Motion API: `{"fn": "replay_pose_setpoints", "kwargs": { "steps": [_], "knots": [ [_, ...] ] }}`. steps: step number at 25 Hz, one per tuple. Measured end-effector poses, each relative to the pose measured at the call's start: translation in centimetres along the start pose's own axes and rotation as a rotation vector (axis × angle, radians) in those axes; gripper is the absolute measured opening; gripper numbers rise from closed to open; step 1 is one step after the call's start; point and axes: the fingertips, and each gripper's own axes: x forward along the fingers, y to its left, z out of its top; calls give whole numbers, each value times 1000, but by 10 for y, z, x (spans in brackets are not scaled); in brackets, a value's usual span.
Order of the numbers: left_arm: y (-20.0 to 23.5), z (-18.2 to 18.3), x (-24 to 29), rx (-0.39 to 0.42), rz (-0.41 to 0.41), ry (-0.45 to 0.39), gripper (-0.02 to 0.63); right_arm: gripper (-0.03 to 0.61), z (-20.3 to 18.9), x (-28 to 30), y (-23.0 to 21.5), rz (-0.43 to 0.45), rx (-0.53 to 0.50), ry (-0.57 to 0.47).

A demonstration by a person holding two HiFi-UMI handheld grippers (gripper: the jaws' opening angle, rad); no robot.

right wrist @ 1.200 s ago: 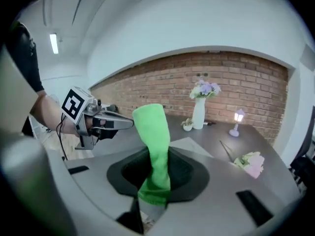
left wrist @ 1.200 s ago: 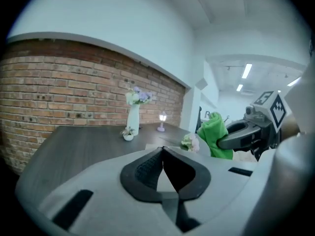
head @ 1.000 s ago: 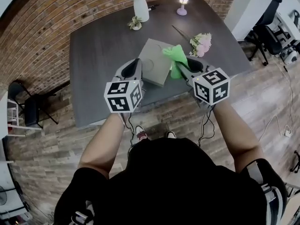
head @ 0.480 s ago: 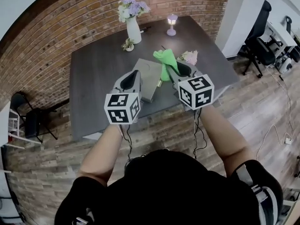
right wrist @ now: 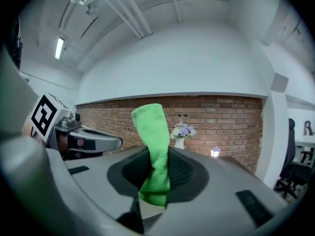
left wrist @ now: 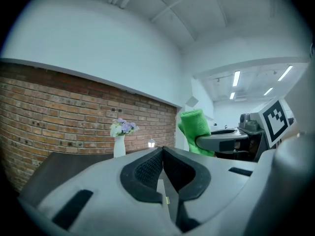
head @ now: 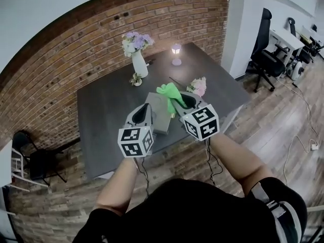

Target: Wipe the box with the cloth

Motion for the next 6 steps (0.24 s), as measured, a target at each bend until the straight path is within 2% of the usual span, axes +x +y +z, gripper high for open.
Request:
{"fn": "replay_pose_setpoints", "kwargs": {
  "steps": [6],
  "knots": [
    [19, 8, -15, 0, 6, -14, 9, 80, 12, 7, 24, 0, -22, -23]
  ]
}}
